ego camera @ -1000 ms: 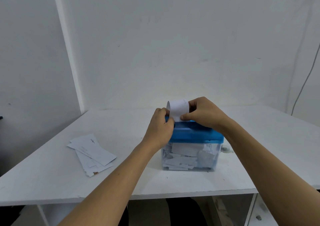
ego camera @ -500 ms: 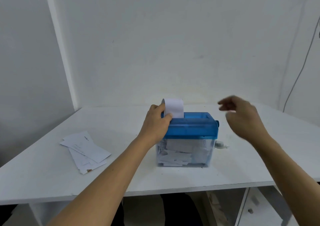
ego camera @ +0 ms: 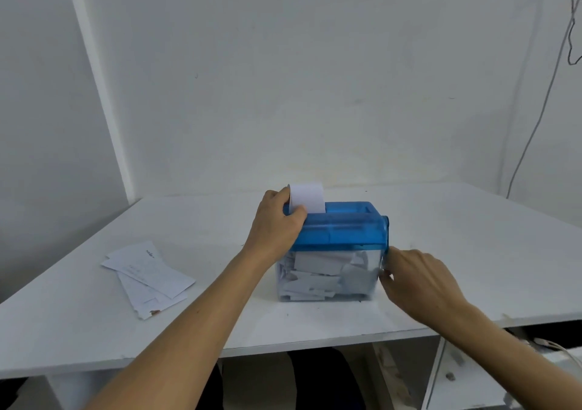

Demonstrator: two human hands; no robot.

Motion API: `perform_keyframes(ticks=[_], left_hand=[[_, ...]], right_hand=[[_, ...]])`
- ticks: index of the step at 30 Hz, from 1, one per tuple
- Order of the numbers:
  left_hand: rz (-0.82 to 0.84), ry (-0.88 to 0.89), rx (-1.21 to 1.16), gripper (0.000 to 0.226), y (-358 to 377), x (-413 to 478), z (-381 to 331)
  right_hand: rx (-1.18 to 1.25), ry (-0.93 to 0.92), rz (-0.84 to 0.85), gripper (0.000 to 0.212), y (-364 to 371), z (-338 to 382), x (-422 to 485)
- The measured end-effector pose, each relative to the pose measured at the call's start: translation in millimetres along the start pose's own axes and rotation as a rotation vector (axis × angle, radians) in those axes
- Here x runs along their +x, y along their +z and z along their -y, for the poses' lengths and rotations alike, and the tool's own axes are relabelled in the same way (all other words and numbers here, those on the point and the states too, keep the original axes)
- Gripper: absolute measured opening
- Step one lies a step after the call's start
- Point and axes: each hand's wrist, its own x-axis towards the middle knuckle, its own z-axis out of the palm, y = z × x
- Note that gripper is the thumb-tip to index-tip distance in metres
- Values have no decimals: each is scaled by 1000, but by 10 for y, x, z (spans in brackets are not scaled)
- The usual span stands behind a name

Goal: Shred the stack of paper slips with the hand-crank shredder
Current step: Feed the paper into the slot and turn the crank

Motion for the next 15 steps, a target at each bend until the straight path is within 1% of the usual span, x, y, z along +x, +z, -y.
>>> perform_keyframes(ticks=[1, 2, 4, 6, 8, 10, 11, 13, 15], left_hand=[[-16, -11, -22, 9, 1, -7, -5], [-28, -20, -40, 16, 0, -17, -12], [-21, -34, -62, 41, -7, -46, -41], [12, -47, -37, 58, -28, -71, -78], [48, -58, -5, 60, -53, -73, -102], [73, -62, 13, 60, -77, -67, -123], [84, -62, 16, 60, -83, -60, -125], [104, -59, 15, 59, -90, -55, -115], [124, -59, -3, 59, -99, -45, -110]], right_hand=[[-67, -12, 0, 19, -80, -5, 5], [-116, -14, 7, 25, -153, -10, 14], [-126, 2, 33, 28, -324, 8, 30], [-74, 20, 127, 29, -477, 14, 75], [2, 31, 296, 29, -664, 17, 165], [158, 67, 492, 27, -893, 0, 295], [234, 89, 590, 32, -1010, -11, 369], [310, 116, 731, 50, -1220, -28, 521], [369, 124, 823, 54, -1373, -74, 660]])
